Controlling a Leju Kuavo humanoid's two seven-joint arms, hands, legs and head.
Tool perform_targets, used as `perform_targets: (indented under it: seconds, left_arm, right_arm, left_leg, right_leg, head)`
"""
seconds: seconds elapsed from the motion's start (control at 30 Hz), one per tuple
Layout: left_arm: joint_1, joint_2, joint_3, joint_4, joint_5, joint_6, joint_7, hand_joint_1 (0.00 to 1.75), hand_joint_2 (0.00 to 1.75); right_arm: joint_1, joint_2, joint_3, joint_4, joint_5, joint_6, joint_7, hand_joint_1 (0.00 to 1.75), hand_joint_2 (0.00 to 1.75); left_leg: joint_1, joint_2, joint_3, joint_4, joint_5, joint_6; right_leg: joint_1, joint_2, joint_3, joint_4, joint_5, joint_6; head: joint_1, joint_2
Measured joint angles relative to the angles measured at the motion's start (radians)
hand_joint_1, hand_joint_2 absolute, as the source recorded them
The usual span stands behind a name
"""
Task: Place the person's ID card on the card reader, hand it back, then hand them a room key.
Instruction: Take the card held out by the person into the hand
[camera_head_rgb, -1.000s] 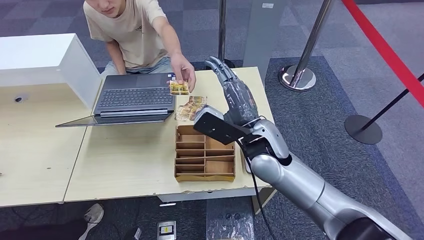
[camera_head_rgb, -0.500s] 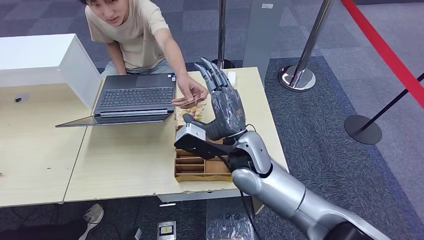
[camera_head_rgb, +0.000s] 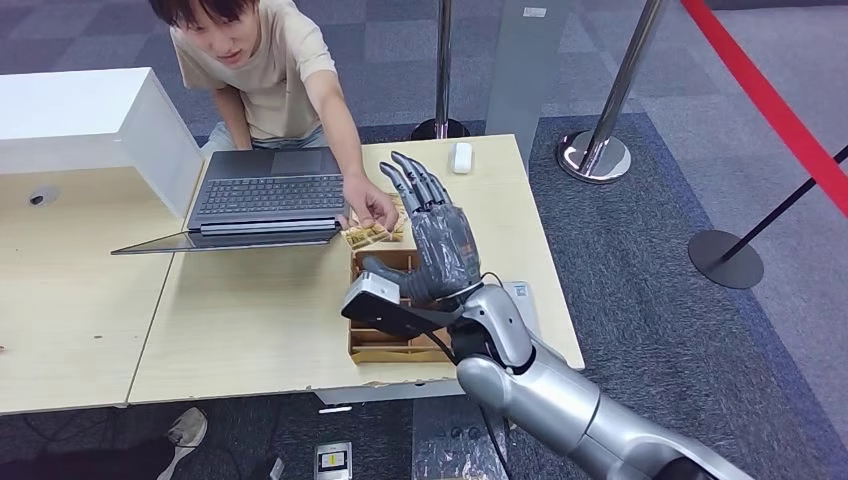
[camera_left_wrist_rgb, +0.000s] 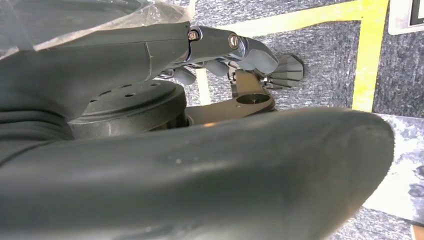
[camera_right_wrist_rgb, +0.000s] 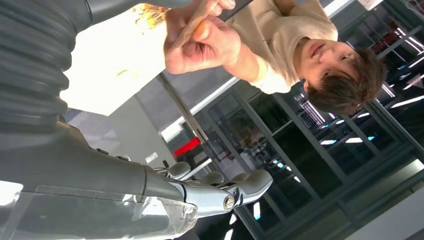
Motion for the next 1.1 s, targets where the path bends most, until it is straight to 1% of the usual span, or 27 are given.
perform_targets:
  seconds: [0.23,0.27,0.37,0.4,0.63,1.1]
  left_arm:
    - [0.000,0.000,-0.003,0.000,-0.005,-0.003,0.006,0.00,0.00]
    - [0.000,0.000,-0.004,0.000,-0.005,-0.003,0.006,0.00,0.00]
    - [0.000,0.000,-0.005,0.000,-0.005,-0.003,0.007,0.00,0.00]
    - [0.000,0.000,-0.006,0.000,-0.005,-0.003,0.008,0.00,0.00]
    - [0.000,0.000,-0.008,0.000,-0.009,-0.003,0.006,0.00,0.00]
    - [0.000,0.000,-0.014,0.001,-0.015,-0.002,-0.005,0.00,0.00]
  right_arm:
    - [0.005,-0.001,0.017,0.035,0.062,-0.004,0.019,0.00,1.75]
    - [0.007,0.000,0.019,0.039,0.064,-0.006,0.019,0.14,1.75]
    - [0.013,0.000,0.021,0.048,0.065,-0.010,0.019,1.45,1.75]
    - [0.014,0.000,0.022,0.050,0.064,-0.010,0.019,1.75,1.75]
    - [0.022,0.000,0.023,0.056,0.059,-0.028,0.007,1.75,1.75]
    - [0.031,0.001,0.023,0.055,-0.007,-0.030,-0.026,1.75,1.75]
  left_leg:
    - [0.000,0.000,0.000,0.000,0.000,0.000]
    - [0.000,0.000,0.000,0.000,0.000,0.000]
    - [0.000,0.000,0.000,0.000,0.000,0.000]
    - [0.000,0.000,0.000,0.000,0.000,0.000]
    - [0.000,0.000,0.000,0.001,0.000,0.000]
    - [0.000,0.000,0.000,0.001,0.000,0.000]
  right_leg:
    - [0.000,0.000,0.000,0.000,0.000,0.000]
    - [0.000,0.000,0.000,0.000,0.000,0.000]
    - [0.000,0.000,0.000,0.000,0.000,0.000]
    - [0.000,0.000,0.000,0.000,0.000,0.000]
    - [0.000,0.000,0.000,0.000,0.000,0.000]
    - [0.000,0.000,0.000,0.000,0.000,0.000]
  head:
    - [0.000,0.000]
    - [0.000,0.000]
    - [0.000,0.000]
    - [0.000,0.000]
    - [0.000,0.000]
    - [0.000,0.000]
